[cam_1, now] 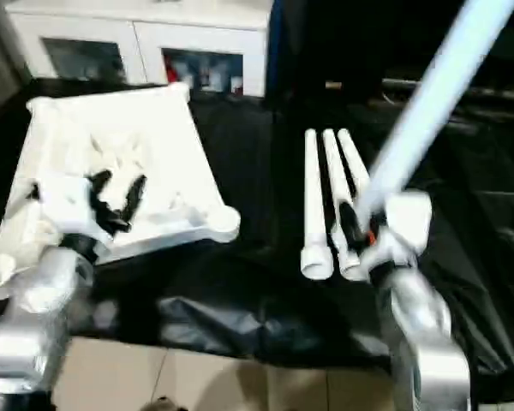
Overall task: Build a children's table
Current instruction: Pick table leg
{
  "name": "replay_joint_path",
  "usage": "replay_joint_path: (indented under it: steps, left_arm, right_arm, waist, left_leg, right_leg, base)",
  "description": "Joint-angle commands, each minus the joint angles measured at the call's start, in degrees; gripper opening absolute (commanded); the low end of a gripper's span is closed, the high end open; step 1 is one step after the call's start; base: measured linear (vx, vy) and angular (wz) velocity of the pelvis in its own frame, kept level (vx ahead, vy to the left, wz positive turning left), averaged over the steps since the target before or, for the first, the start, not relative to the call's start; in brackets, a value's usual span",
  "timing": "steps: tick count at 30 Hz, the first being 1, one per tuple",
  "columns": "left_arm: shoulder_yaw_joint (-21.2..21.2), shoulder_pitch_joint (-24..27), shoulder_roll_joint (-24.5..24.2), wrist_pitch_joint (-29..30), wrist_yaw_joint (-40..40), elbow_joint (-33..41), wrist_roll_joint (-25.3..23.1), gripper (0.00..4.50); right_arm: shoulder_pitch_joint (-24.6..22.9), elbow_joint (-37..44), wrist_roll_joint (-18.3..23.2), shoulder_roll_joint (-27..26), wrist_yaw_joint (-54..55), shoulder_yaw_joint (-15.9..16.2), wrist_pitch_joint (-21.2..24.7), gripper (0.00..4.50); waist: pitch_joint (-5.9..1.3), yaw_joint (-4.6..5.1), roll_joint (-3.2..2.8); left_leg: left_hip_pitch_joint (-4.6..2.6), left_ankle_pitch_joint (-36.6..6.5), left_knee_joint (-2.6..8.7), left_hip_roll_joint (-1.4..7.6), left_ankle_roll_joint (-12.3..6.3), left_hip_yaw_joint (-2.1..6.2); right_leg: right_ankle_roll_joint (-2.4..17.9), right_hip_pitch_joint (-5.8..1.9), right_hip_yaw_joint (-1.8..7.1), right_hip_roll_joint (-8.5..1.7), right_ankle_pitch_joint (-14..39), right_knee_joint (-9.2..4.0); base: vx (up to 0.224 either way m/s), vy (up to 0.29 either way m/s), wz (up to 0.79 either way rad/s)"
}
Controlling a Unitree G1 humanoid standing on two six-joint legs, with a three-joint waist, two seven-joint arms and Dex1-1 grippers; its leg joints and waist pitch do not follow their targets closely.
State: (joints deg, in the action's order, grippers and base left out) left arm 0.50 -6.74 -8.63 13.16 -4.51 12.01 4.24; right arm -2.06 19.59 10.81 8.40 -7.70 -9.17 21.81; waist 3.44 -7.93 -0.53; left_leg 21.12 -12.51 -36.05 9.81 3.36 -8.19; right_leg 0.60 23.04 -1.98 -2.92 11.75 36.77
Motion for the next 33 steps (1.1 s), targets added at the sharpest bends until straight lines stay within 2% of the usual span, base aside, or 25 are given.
replay_joint_path:
  steps: [1,3,5,6,7,8,10,11,12,13,14,15,16,17,18,19,21,23,24,25,26,27,28,29,33]
  left_arm:
    - [0.7,0.6,-0.7,-0.2,1.2,0.6,-1.0,3.03]
    - [1.0,1.0,-1.4,0.1,1.3,1.4,-1.4,3.03]
    - [1.0,1.0,-1.7,-0.4,1.3,1.1,-1.9,3.03]
    - [1.1,1.0,-1.8,-0.8,1.2,0.8,-2.1,3.03]
    - [1.2,1.0,-1.8,-1.7,1.3,0.3,-2.6,3.03]
    - [1.2,0.9,-1.8,-2.0,1.3,0.0,-2.8,3.03]
    - [1.2,0.6,-1.6,-2.1,1.6,0.0,-3.0,3.03]
    - [0.9,0.4,-1.6,-2.1,2.3,0.3,-4.1,3.03]
    - [0.3,0.3,-2.0,-1.9,2.4,0.6,-5.2,3.03]
    - [-0.4,0.2,-2.0,-1.9,2.3,0.7,-5.8,3.03]
    - [-0.7,0.5,-1.7,-1.1,2.1,0.7,-5.2,3.03]
    - [-0.7,0.5,-1.6,-1.1,2.1,0.7,-5.2,3.03]
    - [-0.6,0.8,-1.2,-1.0,2.2,0.4,-4.8,3.03]
    - [-0.6,0.9,-1.2,-1.1,2.2,0.3,-4.8,3.03]
    - [-0.7,1.0,-1.3,-1.6,2.2,0.3,-5.2,3.03]
    - [-0.6,1.1,-1.3,-2.3,2.2,0.2,-5.4,3.03]
    - [0.0,0.6,-1.0,-1.0,2.0,0.3,-4.9,3.03]
    - [-0.1,0.4,-1.4,-0.5,1.6,0.4,-5.0,3.03]
    - [-0.7,0.6,-1.9,0.0,0.6,0.6,-4.5,3.03]
    - [-0.9,0.8,-2.0,0.3,0.0,0.7,-4.1,3.03]
    - [-1.0,1.0,-2.0,0.4,-0.2,0.7,-3.9,3.03]
    - [-1.2,1.6,-1.9,-0.8,-0.8,0.8,-3.6,3.03]
    - [-1.3,1.8,-1.9,-1.1,-1.0,0.8,-3.5,3.03]
    - [-1.5,2.1,-2.0,-1.4,-1.3,0.9,-3.5,3.03]
    - [-1.5,4.6,-1.9,-0.8,-2.8,1.8,-2.3,3.03]
  right_arm:
    - [1.1,1.0,-0.2,-0.4,0.5,0.4,-1.1,1.90]
    - [1.9,0.3,0.0,-0.5,0.7,0.5,-0.9,1.90]
    - [2.3,-0.2,0.6,-0.7,0.4,0.3,-1.6,1.90]
    - [2.5,-0.8,-0.1,-0.9,1.2,0.3,-2.6,1.90]
    - [2.5,-1.7,-1.6,-1.2,2.6,0.3,-3.9,1.90]
    - [2.4,-2.0,-1.1,-2.0,3.0,0.0,-4.1,1.90]
    - [2.2,-2.1,-0.9,-2.6,3.4,-0.3,-4.0,1.90]
    - [1.9,-2.2,-1.3,-2.7,3.8,-0.3,-4.0,1.90]
    - [1.6,-2.2,-1.5,-2.6,3.9,-0.1,-3.6,1.90]
    - [1.1,-2.2,-0.5,-2.4,3.0,-0.1,-2.7,1.90]
    - [0.3,-2.2,1.1,-2.5,2.0,-0.6,-1.9,1.90]
    - [0.2,-2.2,1.1,-2.5,2.0,-0.6,-1.9,1.90]
    - [0.0,-2.5,1.4,-2.7,2.2,-1.0,-2.1,1.90]
    - [-0.1,-2.6,1.4,-2.8,2.3,-1.1,-2.1,1.90]
    - [0.0,-2.7,1.7,-3.0,2.3,-1.3,-2.4,1.90]
    - [0.1,-2.7,2.1,-3.2,2.3,-1.4,-2.5,1.90]
    - [0.4,-2.7,2.4,-2.9,1.4,-0.8,-3.0,1.90]
    - [0.5,-2.8,2.5,-2.7,1.1,-0.6,-2.4,1.90]
    - [0.7,-2.9,2.6,-2.4,0.6,-0.5,-2.1,1.90]
    - [0.8,-3.0,2.6,-2.2,0.2,-0.4,-2.1,1.90]
    - [0.8,-3.1,2.6,-2.1,0.0,-0.3,-2.1,1.90]
    - [0.9,-3.3,2.8,-2.1,-0.2,-0.5,-2.1,1.90]
    - [0.9,-3.4,2.8,-2.1,-0.2,-0.5,-2.1,1.90]
    - [1.0,-3.5,2.9,-2.0,-0.3,-0.7,-2.2,1.90]
    - [1.8,-4.0,3.5,-1.1,-1.2,-0.7,-2.2,1.90]
  waist:
    - [-2.98,-1.64,1.41]
    - [-3.05,-1.50,0.30]
    - [-3.15,0.78,-0.43]
    - [-3.78,1.55,-1.00]
    - [-3.97,3.53,-1.98]
    - [-3.59,4.54,-2.38]
    - [-3.12,5.14,-1.37]
    - [-3.10,5.25,-0.45]
    - [-2.92,4.19,1.31]
    - [-3.13,2.20,1.85]
    - [-2.69,2.96,0.20]
    - [-2.34,4.50,-0.91]
    - [-3.15,5.73,-2.44]
    - [-3.22,6.22,-3.16]
    - [-3.05,5.92,-4.07]
    - [-3.12,5.86,-4.45]
    - [-3.79,5.83,-3.39]
    - [-4.19,5.65,-1.63]
    - [-3.01,4.39,0.33]
    - [-3.53,2.97,1.97]
    - [-2.95,2.46,1.57]
    - [-3.25,1.98,1.33]
    - [-3.26,2.13,0.48]
    - [-3.34,2.79,0.16]
    - [-3.42,3.20,-0.13]
  left_leg:
    - [3.47,-3.4,-2.48,1.67,-7.91,2.93]
    - [3.15,-1.6,-1.57,1.72,-8.23,3.98]
    - [-0.48,-5.7,3.91,0.86,-13.65,1.34]
    - [-2.08,-5.9,4.44,0.46,-15.69,0.95]
    - [-3.57,-7.8,6.09,0.49,-19.79,1.12]
    - [-2.96,-9.1,8.27,1.35,-21.44,0.82]
    - [-2.53,-11.2,8.99,2.92,-22.44,0.99]
    - [-2.44,-12.7,8.91,2.95,-21.22,0.87]
    - [-0.19,-21.5,6.91,1.79,-12.37,-0.24]
    - [-0.55,-18.0,-1.55,2.33,-5.24,2.99]
    - [0.89,-8.8,0.68,2.73,-0.95,5.93]
    - [1.51,-16.8,4.89,2.88,3.42,6.57]
    - [-1.40,-34.7,9.08,8.90,9.44,10.37]
    - [-1.52,-37.0,10.65,10.37,11.60,11.37]
    - [-0.07,-36.0,12.40,10.29,13.24,10.60]
    - [0.18,-36.2,12.12,9.65,10.17,9.46]
    - [-0.71,-34.8,10.90,6.76,1.04,8.04]
    - [-0.16,-31.0,8.89,3.73,-0.19,6.93]
    - [2.15,-23.5,4.68,0.15,1.17,4.55]
    - [2.02,-6.1,-1.69,-0.64,-0.53,3.70]
    - [3.24,0.7,-0.73,-0.36,-0.40,3.67]
    - [3.07,1.0,1.10,0.12,0.30,3.46]
    - [2.66,-6.0,4.72,1.29,0.83,3.42]
    - [2.14,-14.3,6.03,2.05,1.91,3.54]
    - [0.99,-22.2,6.71,2.76,1.66,3.54]
  right_leg:
    - [3.1,-5.00,10.27,-15.28,37.1,-9.96]
    - [7.6,-4.01,8.69,-13.58,33.8,-9.71]
    - [7.9,-1.25,3.10,-5.33,26.1,-6.94]
    - [7.6,-0.36,1.67,-3.40,22.1,-5.52]
    - [6.1,1.10,-1.43,-0.53,15.2,-2.69]
    - [3.5,1.80,-3.77,0.87,10.4,2.34]
    - [-0.7,1.36,-4.59,-1.24,6.9,3.58]
    - [-1.5,0.86,-3.74,-2.63,6.6,2.10]
    - [-0.4,-0.48,0.31,-8.46,15.2,-4.37]
    - [5.9,-1.97,6.48,-18.34,26.7,-9.86]
    - [8.3,-3.83,2.50,-13.96,27.6,-7.47]
    - [6.3,-3.15,-1.45,-6.57,27.9,-4.67]
    - [1.1,-1.71,-1.34,-2.63,14.5,-1.28]
    - [0.4,-1.09,-1.59,-1.92,8.2,2.20]
    - [-0.6,0.08,-2.53,-0.29,3.7,5.78]
    - [-0.8,0.34,-2.91,-0.19,5.0,6.54]
    - [0.0,-1.33,-1.44,-1.67,7.2,3.23]
    - [0.5,-2.49,0.34,-4.00,8.4,-1.04]
    - [0.7,-2.77,2.90,-10.55,21.9,-6.70]
    - [-3.2,-2.93,4.03,-13.56,40.7,-9.93]
    - [-3.6,-3.86,1.94,-12.56,44.7,-9.59]
    - [-2.4,-4.32,1.28,-11.07,42.5,-9.08]
    - [-0.3,-3.91,-0.46,-7.49,34.4,-7.37]
    - [0.9,-3.59,-0.84,-6.02,29.6,-6.33]
    - [3.4,-3.81,-0.21,-6.69,25.6,-6.53]
  base:
    - [-0.036,0.122,-0.02]
    - [-0.037,0.146,-0.02]
    - [-0.036,0.217,0.05]
    - [-0.033,0.241,0.12]
    - [-0.035,0.255,0.15]
    - [-0.035,0.255,0.15]
    - [-0.052,0.201,0.09]
    - [-0.056,0.172,0.03]
    - [-0.083,0.146,0.06]
    - [-0.064,0.166,-0.03]
    - [-0.064,0.166,-0.03]
    - [-0.038,0.171,-0.34]
    - [-0.055,0.126,-0.12]
    - [-0.055,0.126,-0.12]
    - [-0.072,0.072,0.13]
    - [-0.082,-0.001,0.07]
    - [-0.079,-0.032,0.05]
    - [-0.088,-0.097,-0.08]
    - [-0.108,-0.116,-0.22]
    - [-0.069,-0.094,-0.38]
    - [-0.069,-0.094,-0.38]
    - [-0.028,-0.050,-0.41]
    - [-0.032,-0.023,-0.25]
    - [-0.032,-0.023,-0.25]
    - [0.000,0.000,0.00]
